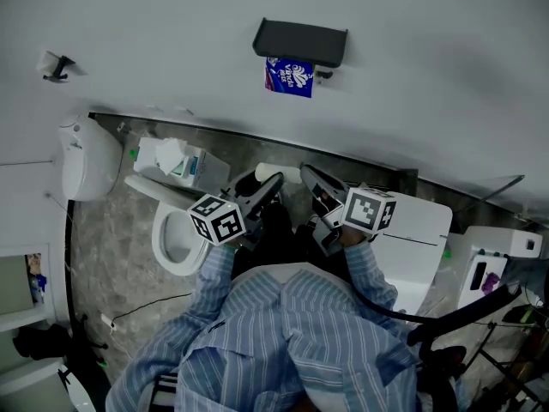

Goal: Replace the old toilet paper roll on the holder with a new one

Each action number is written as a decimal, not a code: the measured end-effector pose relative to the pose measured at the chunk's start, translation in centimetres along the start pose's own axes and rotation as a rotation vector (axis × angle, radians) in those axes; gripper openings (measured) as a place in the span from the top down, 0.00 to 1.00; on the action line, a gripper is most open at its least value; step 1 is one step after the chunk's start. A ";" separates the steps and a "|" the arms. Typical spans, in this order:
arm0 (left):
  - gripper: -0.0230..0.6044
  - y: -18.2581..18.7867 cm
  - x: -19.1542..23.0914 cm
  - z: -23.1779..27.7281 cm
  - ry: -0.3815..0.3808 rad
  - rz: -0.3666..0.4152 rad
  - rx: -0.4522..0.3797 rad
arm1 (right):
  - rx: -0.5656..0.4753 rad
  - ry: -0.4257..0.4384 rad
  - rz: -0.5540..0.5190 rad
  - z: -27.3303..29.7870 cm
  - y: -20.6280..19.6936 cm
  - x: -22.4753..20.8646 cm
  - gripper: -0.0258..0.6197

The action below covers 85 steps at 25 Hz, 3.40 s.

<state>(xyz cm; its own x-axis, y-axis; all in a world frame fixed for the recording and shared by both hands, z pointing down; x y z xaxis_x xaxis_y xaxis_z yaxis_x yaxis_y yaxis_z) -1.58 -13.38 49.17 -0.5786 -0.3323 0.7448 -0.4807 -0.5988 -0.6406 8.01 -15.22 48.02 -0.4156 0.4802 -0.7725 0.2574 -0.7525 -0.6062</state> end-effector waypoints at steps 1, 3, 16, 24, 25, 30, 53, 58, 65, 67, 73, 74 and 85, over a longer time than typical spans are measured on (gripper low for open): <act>0.66 -0.1 -0.2 -0.1 0.006 0.020 0.006 | 0.001 0.003 0.004 -0.1 -0.3 0.0 0.92; 0.66 -0.3 -0.7 -0.1 0.017 0.066 0.021 | 0.001 -0.002 0.003 -0.4 -0.5 -0.1 0.92; 0.66 -0.2 -2.2 -2.9 -0.030 0.266 0.088 | -0.031 -0.128 -0.101 0.2 -2.2 2.3 0.92; 0.66 -0.7 -0.1 -11.6 -0.049 0.265 0.078 | -0.016 -0.184 -0.145 3.1 -8.4 7.7 0.92; 0.66 -0.8 0.2 -13.0 -0.052 0.260 0.078 | -0.014 -0.193 -0.145 3.5 -9.4 8.4 0.92; 0.66 -2.3 1.5 -19.3 -0.074 0.245 0.092 | -0.034 -0.234 -0.124 4.3 -14.6 11.9 0.92; 0.66 -7.6 -0.1 -27.9 -0.174 0.184 0.095 | 0.004 -0.360 -0.114 0.6 -24.3 16.5 0.92; 0.66 -9.1 -2.3 -28.2 -0.164 0.181 0.067 | 0.025 -0.364 -0.121 -2.4 -25.6 16.7 0.92; 0.66 -13.6 -5.8 -28.7 -0.141 0.186 0.077 | 0.028 -0.378 -0.108 -8.6 -28.4 16.3 0.92; 0.66 -15.0 -6.6 -29.0 -0.133 0.187 0.079 | 0.030 -0.377 -0.107 -10.0 -29.2 16.3 0.92; 0.66 -19.2 -8.1 -31.7 -0.094 0.189 0.096 | 0.044 -0.358 -0.091 -13.0 -33.2 17.1 0.92; 0.66 -19.9 -8.3 -32.1 -0.090 0.188 0.097 | 0.048 -0.356 -0.088 -13.4 -33.9 17.2 0.92; 0.66 -23.7 -10.4 -33.6 -0.098 0.207 0.119 | 0.047 -0.350 -0.091 -16.3 -36.8 18.1 0.92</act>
<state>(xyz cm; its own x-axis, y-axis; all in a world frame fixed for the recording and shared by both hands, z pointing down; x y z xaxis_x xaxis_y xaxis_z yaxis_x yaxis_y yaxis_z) -6.28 28.73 50.29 -0.5875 -0.5219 0.6184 -0.2742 -0.5906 -0.7590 5.29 28.49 53.22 -0.7104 0.3691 -0.5993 0.1687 -0.7373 -0.6541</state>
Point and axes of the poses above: the fingertips, and each gripper's own axes: z forward along the fingers, x to its left, y out of its top, the point moved 2 cm from there along -z, backward along the fingers, and after that the axes turned 10 degrees about -z, right-handed, at the moved point
